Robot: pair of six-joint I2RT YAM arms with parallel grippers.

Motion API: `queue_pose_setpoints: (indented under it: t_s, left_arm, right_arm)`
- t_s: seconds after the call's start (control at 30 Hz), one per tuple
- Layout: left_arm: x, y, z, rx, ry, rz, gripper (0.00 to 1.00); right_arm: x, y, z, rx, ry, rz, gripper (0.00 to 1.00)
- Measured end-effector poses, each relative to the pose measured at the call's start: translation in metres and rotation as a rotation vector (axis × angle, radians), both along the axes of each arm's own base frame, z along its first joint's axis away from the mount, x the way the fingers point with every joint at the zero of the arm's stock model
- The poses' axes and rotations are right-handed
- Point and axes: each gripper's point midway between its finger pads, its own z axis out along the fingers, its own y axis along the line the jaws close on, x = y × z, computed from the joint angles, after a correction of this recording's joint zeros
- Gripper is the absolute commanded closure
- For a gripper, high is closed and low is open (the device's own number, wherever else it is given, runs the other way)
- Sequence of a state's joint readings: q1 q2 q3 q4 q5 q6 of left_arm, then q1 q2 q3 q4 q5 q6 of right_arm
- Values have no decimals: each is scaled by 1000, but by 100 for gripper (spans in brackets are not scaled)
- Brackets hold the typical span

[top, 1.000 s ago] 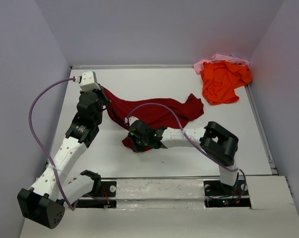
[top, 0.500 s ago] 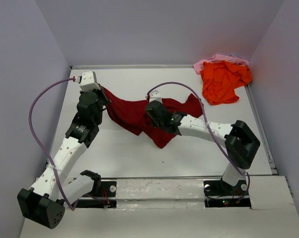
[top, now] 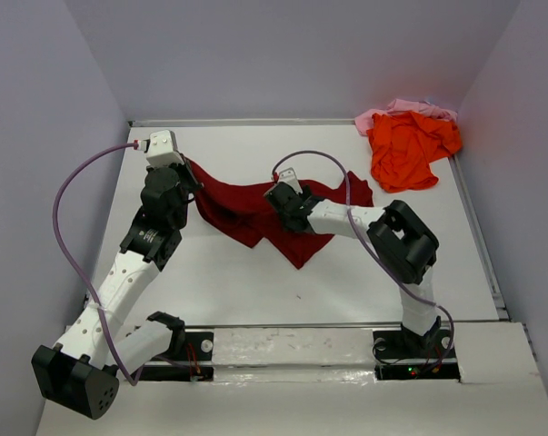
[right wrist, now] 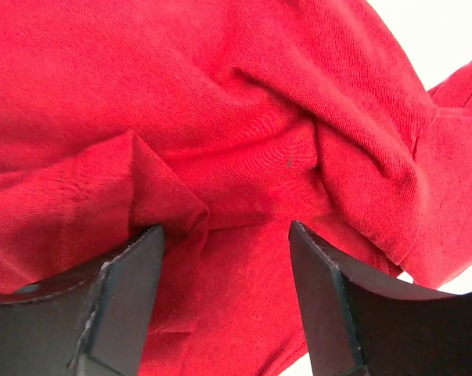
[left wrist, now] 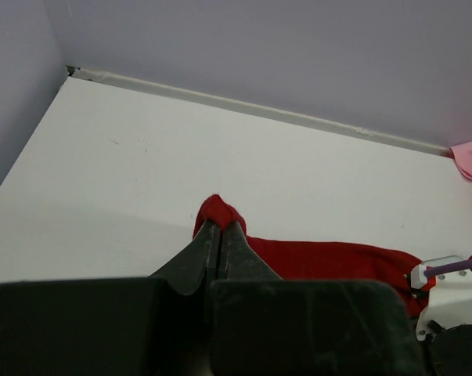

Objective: Fold and stack the t-shirts
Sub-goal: Flatten the tshirt out

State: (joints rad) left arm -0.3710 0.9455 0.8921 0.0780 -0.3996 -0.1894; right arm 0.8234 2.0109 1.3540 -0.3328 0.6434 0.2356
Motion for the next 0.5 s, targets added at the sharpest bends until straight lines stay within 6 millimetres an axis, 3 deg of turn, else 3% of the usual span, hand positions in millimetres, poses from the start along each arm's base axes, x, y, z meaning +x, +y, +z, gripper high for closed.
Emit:
queue_pose_setpoints:
  t_s: [0.2, 0.5]
  left_arm:
    - [0, -1, 0, 0, 0, -3, 100]
    - [0, -1, 0, -1, 0, -6, 100]
  right_arm:
    - [-2, 2, 13, 28, -6, 9, 30]
    - [-8, 12, 71, 164, -63, 44, 36]
